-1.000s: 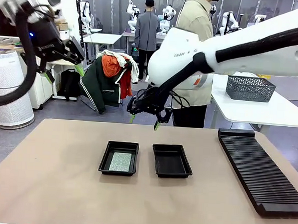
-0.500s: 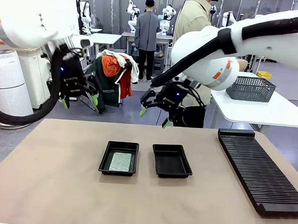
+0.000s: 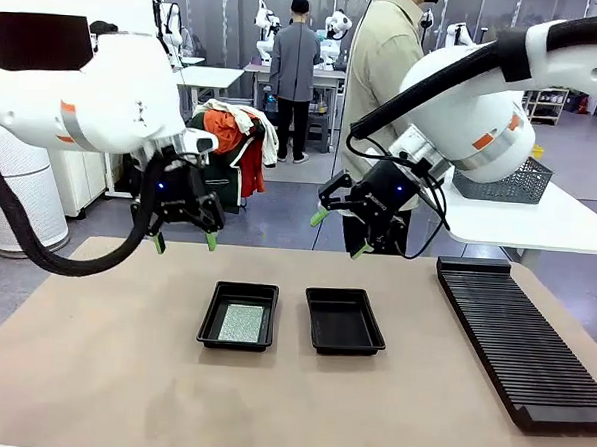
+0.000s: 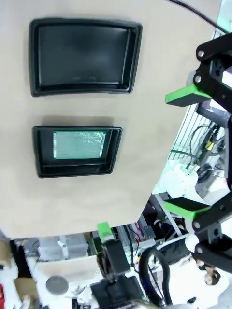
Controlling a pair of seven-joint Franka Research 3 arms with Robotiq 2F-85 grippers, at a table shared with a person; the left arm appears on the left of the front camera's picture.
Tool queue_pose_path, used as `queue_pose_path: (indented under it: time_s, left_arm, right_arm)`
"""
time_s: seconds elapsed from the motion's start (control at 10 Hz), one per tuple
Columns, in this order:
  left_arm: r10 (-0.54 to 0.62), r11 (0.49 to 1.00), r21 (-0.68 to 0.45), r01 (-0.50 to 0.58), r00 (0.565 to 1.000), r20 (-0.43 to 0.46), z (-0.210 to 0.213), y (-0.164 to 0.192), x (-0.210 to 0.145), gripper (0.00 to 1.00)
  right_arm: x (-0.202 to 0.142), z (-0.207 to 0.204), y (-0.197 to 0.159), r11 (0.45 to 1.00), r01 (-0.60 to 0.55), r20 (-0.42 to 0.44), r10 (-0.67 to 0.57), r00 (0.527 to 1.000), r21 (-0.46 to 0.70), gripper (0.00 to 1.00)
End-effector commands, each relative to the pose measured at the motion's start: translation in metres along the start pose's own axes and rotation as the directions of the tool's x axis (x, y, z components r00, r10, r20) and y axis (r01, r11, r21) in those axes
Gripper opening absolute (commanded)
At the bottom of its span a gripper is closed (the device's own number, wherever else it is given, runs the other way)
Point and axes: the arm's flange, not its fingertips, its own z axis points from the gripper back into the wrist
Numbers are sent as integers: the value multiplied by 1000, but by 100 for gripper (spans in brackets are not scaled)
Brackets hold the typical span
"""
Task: Inspect and transfer BCBs to ESD trays.
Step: Pick up the ESD tray and place it on the left side of the table.
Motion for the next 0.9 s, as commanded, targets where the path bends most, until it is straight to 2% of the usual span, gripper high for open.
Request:
queue_pose_path:
  time_s: [0.0, 0.1, 0.2, 0.8]
  left_arm:
    - [-17, 999, 45, 17, 1000, -3, -20, -13, 21, 100]
    - [-32, 998, 61, 33, 999, -14, -32, -16, 27, 100]
    - [-43, 996, 82, 44, 999, -18, -45, -19, 32, 100]
    - [-79, 986, 143, 82, 996, -31, -108, -20, 43, 100]
  right_arm:
    - [-10, 2, -19, 998, 4, -2, -3, 1000, 70, 100]
    - [-10, 1, -24, 997, 12, -6, -11, 1000, 81, 100]
    - [-2, 2, -7, 1000, 16, 1, -16, 1000, 20, 100]
    - [-2, 2, -7, 1000, 16, 1, -16, 1000, 20, 100]
